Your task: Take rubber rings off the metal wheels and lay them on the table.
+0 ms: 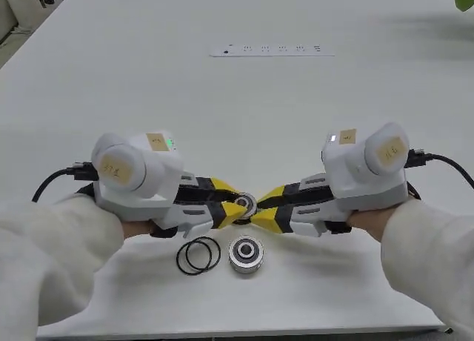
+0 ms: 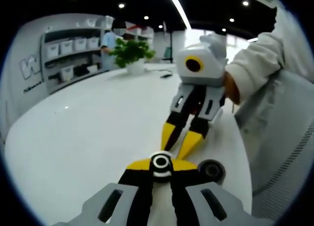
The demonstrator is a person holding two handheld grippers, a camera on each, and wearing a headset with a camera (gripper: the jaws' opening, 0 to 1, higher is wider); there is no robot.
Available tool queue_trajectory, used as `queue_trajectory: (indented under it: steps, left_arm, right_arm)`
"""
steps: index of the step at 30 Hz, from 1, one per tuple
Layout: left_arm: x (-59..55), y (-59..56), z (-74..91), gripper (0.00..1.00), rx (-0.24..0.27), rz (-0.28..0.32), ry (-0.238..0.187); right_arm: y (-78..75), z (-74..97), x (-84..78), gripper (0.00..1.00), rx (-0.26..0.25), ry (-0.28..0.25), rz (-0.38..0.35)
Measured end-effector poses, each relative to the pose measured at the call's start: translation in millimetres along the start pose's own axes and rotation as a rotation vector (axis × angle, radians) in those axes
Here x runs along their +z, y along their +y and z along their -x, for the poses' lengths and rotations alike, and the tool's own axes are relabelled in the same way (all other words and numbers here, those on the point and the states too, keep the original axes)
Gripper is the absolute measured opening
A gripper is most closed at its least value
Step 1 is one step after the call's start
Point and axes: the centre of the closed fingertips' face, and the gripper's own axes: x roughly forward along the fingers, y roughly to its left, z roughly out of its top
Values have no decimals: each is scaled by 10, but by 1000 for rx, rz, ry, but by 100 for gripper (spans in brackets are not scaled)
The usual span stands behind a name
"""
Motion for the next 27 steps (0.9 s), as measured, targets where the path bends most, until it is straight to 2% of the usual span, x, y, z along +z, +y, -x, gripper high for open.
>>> queue_trajectory:
  steps: [5, 11, 12, 13, 14, 21, 24, 27]
  left_arm:
    - [2, -4, 3, 14, 2, 2, 4]
    - [-1, -6, 14, 14, 3, 7, 7]
    - [-1, -6, 15, 14, 3, 7, 8]
    - [-2, -9, 16, 14, 1, 7, 8]
    - [-1, -15, 15, 14, -1, 5, 8]
    - [-12, -16, 8, 14, -8, -21, 9]
    - [-13, -11, 7, 14, -8, -19, 7]
    - [-11, -11, 7, 14, -8, -17, 6]
  right_arm:
    - [2, 5, -6, 8, 2, 7, -9]
    - [-4, 9, -12, 1, -1, 15, -6]
    - [-9, 7, -15, 0, -6, 18, -4]
    - [-87, 3, 14, 0, -51, 3, 16]
    - [-31, 8, -13, 0, -14, 20, 2]
    - [-15, 20, -18, 0, -5, 25, -14]
    - [15, 25, -19, 7, 10, 27, -17]
    - [-33, 20, 18, 10, -17, 8, -9]
